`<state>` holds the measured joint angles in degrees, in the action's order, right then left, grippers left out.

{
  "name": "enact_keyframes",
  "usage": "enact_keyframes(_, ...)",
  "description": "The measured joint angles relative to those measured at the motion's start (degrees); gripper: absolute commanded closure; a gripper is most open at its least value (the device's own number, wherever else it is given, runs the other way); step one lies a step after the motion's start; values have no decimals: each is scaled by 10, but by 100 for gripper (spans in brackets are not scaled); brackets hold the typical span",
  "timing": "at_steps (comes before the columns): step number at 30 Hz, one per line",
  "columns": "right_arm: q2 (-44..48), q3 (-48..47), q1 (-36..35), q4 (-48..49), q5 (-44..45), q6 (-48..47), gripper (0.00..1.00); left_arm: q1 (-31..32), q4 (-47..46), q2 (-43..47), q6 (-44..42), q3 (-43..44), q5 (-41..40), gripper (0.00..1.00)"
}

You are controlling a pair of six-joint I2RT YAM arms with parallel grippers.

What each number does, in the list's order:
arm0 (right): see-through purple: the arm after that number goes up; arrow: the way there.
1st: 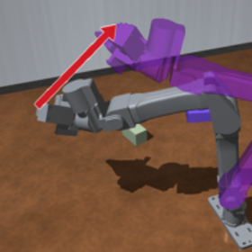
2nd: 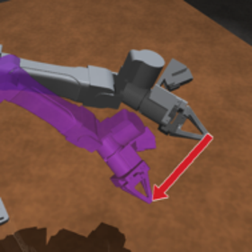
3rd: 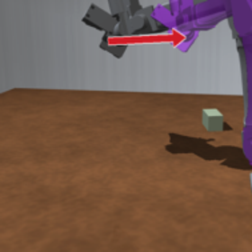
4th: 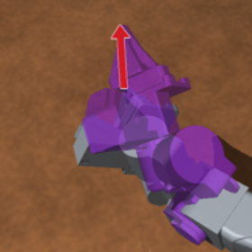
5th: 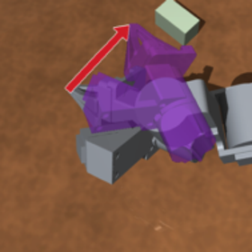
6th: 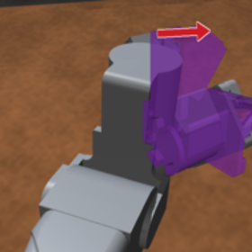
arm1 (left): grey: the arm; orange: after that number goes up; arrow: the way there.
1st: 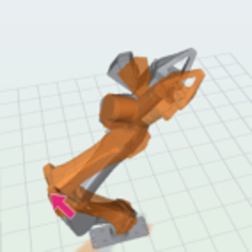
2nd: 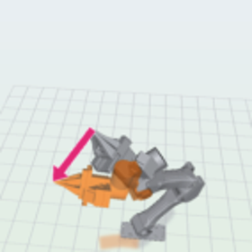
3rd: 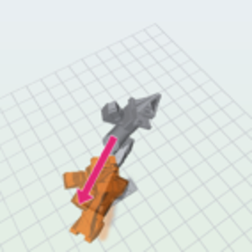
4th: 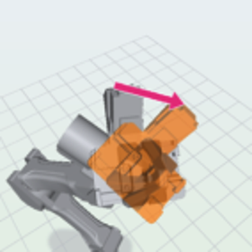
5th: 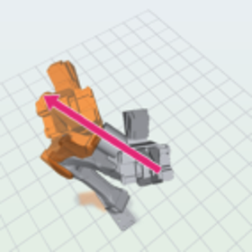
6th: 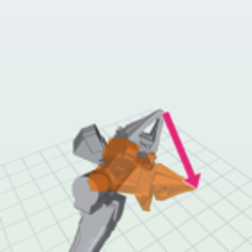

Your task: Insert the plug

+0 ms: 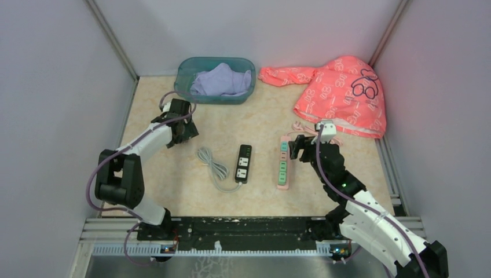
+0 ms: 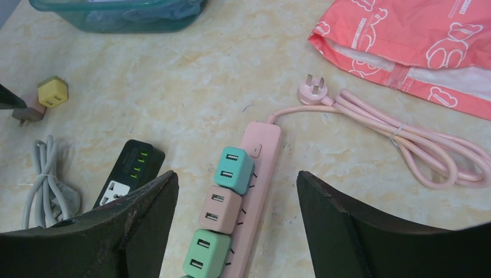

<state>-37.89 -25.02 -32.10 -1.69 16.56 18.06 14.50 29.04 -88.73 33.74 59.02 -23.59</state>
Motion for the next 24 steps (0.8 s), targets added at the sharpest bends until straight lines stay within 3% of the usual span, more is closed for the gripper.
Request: enact_keyframes(24,5,3,0,-3,-6,0,25,-85,-73,-128,-75,25,94,36)
